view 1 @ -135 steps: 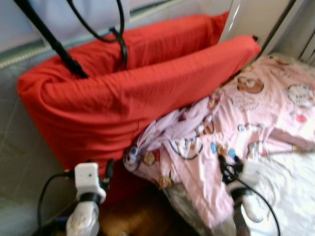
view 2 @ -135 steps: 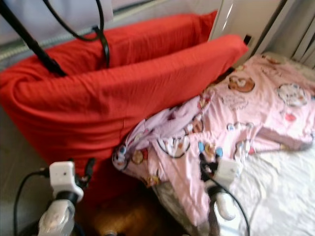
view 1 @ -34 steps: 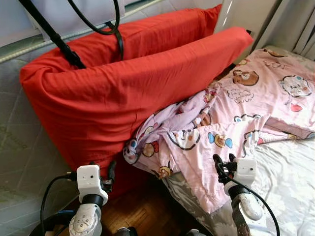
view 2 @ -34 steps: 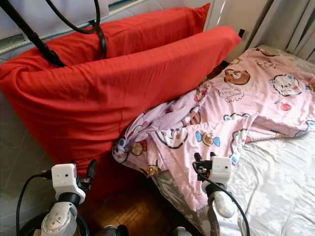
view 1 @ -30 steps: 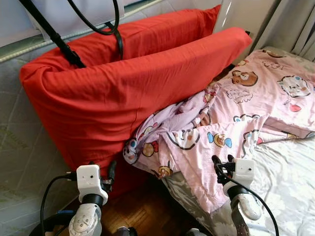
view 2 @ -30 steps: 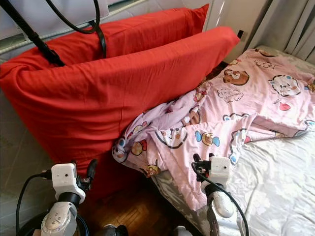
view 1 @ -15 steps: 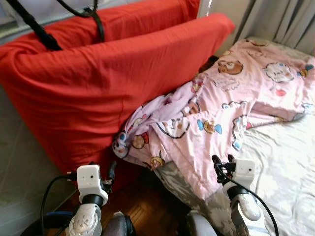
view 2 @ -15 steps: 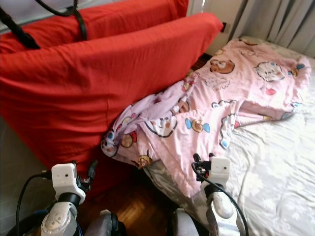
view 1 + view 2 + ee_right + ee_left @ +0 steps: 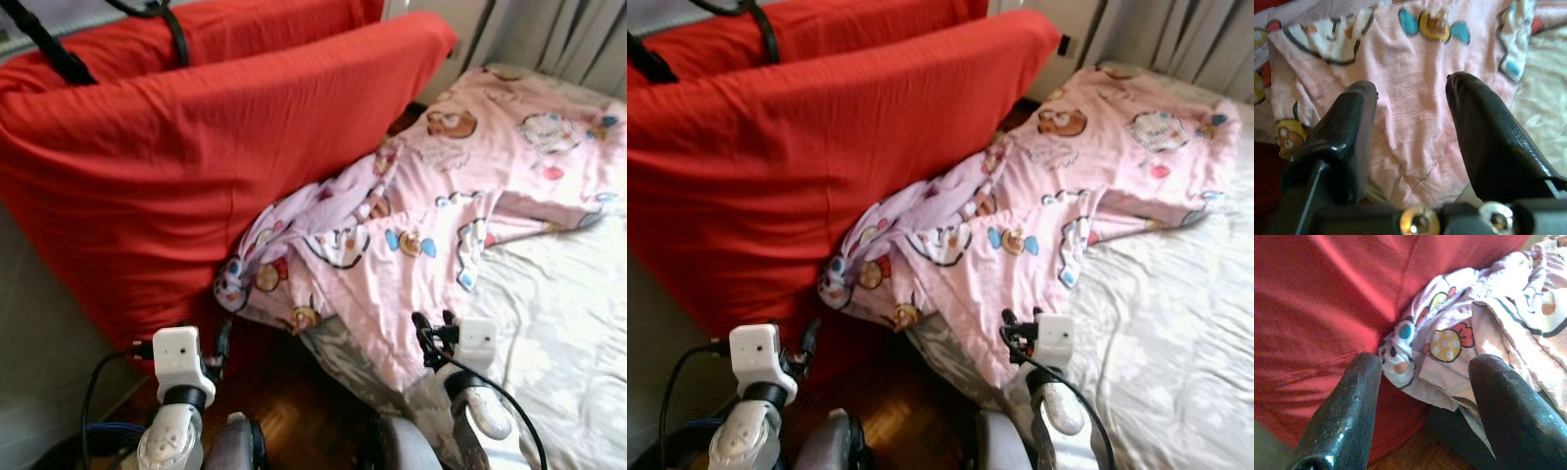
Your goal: Clean up the room
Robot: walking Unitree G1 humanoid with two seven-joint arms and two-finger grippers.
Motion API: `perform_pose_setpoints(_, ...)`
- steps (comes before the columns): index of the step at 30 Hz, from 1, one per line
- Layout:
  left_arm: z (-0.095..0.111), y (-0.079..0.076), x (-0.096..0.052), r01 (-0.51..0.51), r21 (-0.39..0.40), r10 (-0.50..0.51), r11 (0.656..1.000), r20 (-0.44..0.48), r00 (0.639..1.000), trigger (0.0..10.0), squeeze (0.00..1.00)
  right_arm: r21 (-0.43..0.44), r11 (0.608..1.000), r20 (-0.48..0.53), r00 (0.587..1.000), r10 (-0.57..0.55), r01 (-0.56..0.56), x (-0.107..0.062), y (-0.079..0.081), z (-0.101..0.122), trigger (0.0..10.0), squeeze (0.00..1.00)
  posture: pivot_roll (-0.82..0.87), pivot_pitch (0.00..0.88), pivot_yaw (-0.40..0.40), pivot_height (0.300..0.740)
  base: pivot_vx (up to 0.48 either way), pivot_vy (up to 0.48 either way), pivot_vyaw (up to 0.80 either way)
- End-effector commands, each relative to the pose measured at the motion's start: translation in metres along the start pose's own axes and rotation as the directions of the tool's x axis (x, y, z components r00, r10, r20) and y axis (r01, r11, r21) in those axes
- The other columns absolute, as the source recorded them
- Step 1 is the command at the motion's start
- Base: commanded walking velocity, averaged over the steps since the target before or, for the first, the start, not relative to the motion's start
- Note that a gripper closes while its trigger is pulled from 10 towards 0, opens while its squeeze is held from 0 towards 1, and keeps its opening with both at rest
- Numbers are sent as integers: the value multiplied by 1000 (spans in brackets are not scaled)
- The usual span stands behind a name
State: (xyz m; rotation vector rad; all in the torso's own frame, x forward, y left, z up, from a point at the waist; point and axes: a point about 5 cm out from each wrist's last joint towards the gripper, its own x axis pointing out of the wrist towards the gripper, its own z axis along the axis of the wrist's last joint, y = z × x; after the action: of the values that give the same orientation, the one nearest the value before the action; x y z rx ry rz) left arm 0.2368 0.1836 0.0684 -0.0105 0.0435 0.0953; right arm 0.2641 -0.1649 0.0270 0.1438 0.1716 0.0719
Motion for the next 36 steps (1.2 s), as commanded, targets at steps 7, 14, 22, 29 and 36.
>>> perform_pose_setpoints(7, -1, -1, -2, -2, -17, 2, 1000, -14, 1000, 10000, 0, -3, 1000, -56, 998, 16, -16, -3, -1, -9, 10000, 0, -73, 190, -18, 621, 0, 0, 0)
perform_pose_setpoints(14, -1, 0, -1, -2, -15, 1, 1000, -15, 1000, 10000, 0, 3, 999, -35, 999, 33, -33, -4, 2, -8, 10000, 0, -71, 192, -17, 591, 0, 0, 0)
perform_pose_setpoints(22, -1, 0, -2, 1, -13, -1, 1000, -17, 1000, 10000, 0, 3, 999, -52, 998, 48, -48, -5, 4, -10, 10000, 0, -71, 195, -15, 591, 0, 0, 0)
perform_pose_setpoints(29, -2, -1, -2, 4, -9, -4, 1000, -20, 1000, 10000, 0, 3, 996, -106, 991, 86, -86, -6, 8, -19, 10000, 0, -68, 200, -14, 581, 0, 0, 0)
perform_pose_setpoints(36, -2, 0, -2, 4, -8, -4, 1000, -21, 1000, 10000, 0, 4, 996, -86, 993, 86, -86, -7, 7, -19, 10000, 0, -67, 201, -13, 561, 0, 0, 0)
